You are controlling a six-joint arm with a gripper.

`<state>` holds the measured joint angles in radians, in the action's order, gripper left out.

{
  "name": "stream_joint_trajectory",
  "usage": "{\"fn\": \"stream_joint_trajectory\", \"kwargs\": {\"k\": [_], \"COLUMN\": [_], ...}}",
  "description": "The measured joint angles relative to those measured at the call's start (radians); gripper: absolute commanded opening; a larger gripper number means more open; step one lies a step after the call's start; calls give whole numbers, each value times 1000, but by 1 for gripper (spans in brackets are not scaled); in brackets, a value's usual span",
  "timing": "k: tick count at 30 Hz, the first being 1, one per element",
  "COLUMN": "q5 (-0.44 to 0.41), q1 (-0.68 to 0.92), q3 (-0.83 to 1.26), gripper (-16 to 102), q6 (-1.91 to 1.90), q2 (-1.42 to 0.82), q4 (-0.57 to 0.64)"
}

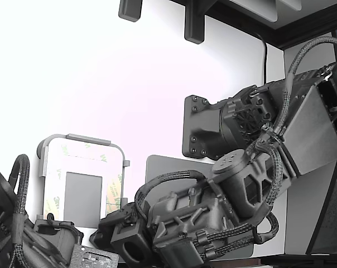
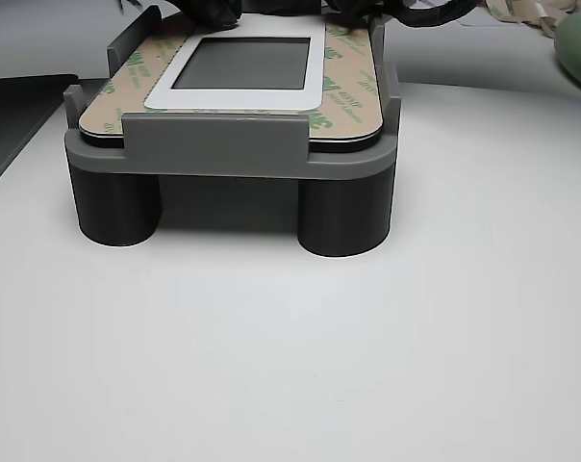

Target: Peel off protective film from adhesive tape.

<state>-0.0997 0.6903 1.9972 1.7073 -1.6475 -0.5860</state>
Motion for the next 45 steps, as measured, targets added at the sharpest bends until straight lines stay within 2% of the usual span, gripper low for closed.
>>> {"fn": "stream_joint_trajectory", "kwargs": {"k": [20, 45], "q5": [5, 12], "q1": [5, 5], "q3": [-63, -41], "gripper": [-11, -11], "q6": [3, 21], "q2": [18, 23], "q4": [-58, -35]}}
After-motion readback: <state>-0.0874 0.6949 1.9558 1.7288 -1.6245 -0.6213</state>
